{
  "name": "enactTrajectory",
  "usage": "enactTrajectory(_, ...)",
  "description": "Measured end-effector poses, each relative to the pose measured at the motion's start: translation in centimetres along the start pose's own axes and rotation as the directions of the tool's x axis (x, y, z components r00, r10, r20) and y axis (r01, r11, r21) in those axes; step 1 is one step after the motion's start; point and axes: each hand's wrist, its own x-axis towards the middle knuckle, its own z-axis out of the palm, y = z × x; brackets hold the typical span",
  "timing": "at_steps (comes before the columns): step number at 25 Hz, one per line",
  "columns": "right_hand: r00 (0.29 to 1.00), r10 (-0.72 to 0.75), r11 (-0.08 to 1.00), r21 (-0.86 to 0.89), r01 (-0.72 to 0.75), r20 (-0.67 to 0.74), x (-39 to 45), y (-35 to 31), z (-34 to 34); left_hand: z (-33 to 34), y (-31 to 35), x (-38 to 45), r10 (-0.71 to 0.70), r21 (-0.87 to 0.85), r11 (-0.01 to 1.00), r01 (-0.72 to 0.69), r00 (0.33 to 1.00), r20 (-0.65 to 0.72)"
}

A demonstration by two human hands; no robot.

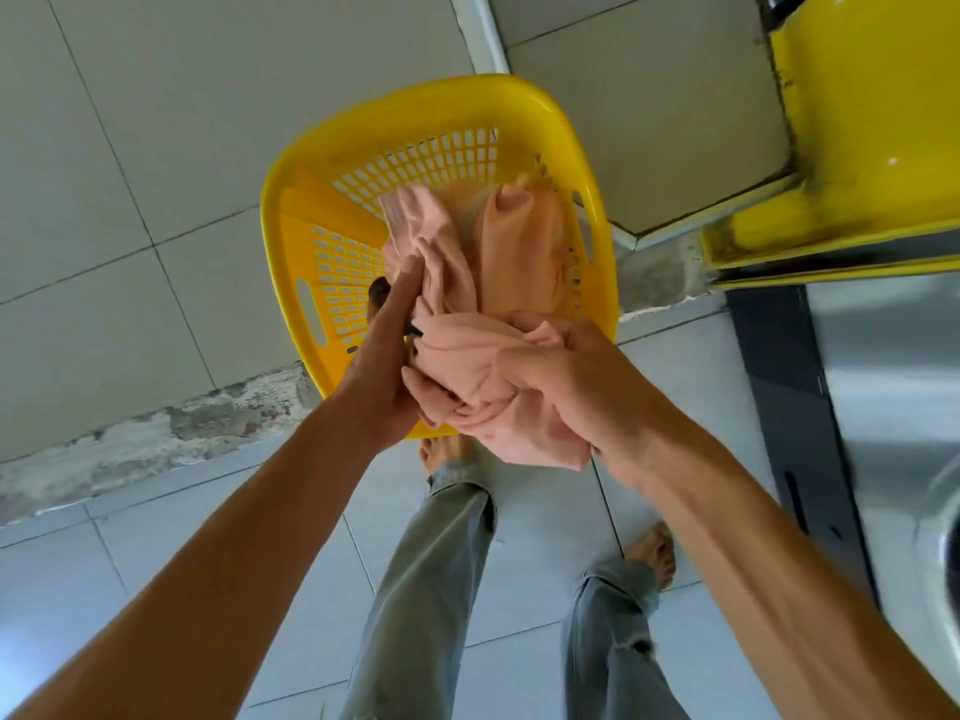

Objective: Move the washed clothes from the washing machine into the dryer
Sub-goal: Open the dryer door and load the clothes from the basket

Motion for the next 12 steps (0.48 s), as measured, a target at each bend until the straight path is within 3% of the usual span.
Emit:
enactTrajectory(2, 0.993, -0.008, 1.000, 0.010, 0.009, -0.115, -2.5, 0.3, -0.6, 1.5, -1.4, -2.0, 0.037, -0.016, 0.999, -0.037, 0.999, 0.000)
enactTrajectory(5, 0.925, -0.066, 0.995, -0.093, 0.033, -0.375, -5.4, -1.0, -1.1, 3.6, -3.1, -5.2, 0.023, -0.020, 0.999, -0.026, 0.986, -0.162)
enactTrajectory(9, 0.872, -0.355, 0.922, -0.277, 0.269, -0.337, -8.2, -4.0, 1.2, 5.1, -1.6, -7.6, 0.062, -0.169, 0.984, -0.059, 0.998, 0.010)
enactTrajectory(12, 0.817, -0.450, 0.789, -0.589, 0.175, -0.361, -9.5, -4.6, 3.4, 5.5, 0.2, -9.7, 0.081, -0.187, 0.980, -0.071, 0.995, 0.051)
